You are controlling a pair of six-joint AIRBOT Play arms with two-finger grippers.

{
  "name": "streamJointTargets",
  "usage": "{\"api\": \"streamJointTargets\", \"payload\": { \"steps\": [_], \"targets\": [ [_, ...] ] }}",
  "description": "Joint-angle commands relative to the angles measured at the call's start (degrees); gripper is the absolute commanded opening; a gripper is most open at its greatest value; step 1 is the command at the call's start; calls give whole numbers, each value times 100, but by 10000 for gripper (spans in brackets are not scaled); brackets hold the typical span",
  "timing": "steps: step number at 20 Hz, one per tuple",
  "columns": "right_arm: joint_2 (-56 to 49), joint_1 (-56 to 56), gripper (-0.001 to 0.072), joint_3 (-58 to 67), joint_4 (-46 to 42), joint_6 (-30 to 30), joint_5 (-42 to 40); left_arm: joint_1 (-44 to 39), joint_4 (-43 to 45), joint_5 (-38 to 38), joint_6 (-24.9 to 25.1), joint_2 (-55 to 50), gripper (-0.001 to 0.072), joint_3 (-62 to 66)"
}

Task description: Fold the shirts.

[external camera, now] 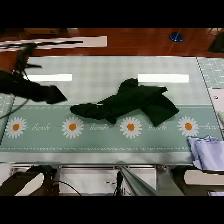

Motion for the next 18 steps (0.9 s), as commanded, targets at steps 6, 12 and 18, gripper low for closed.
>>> {"api": "streamJointTargets", "payload": {
  "steps": [6,12,18],
  "targets": [
    [37,-1397,491,-933,903,-96,-343,4,-1644,1038,431,-861,720,-2157],
    [15,-1399,490,-1639,999,-249,-476,-2,-2905,1945,894,-1744,720,-2155],
    [15,-1399,490,-1683,1005,-293,-546,0,-3080,2461,898,-2020,720,-2022]
  ]
}}
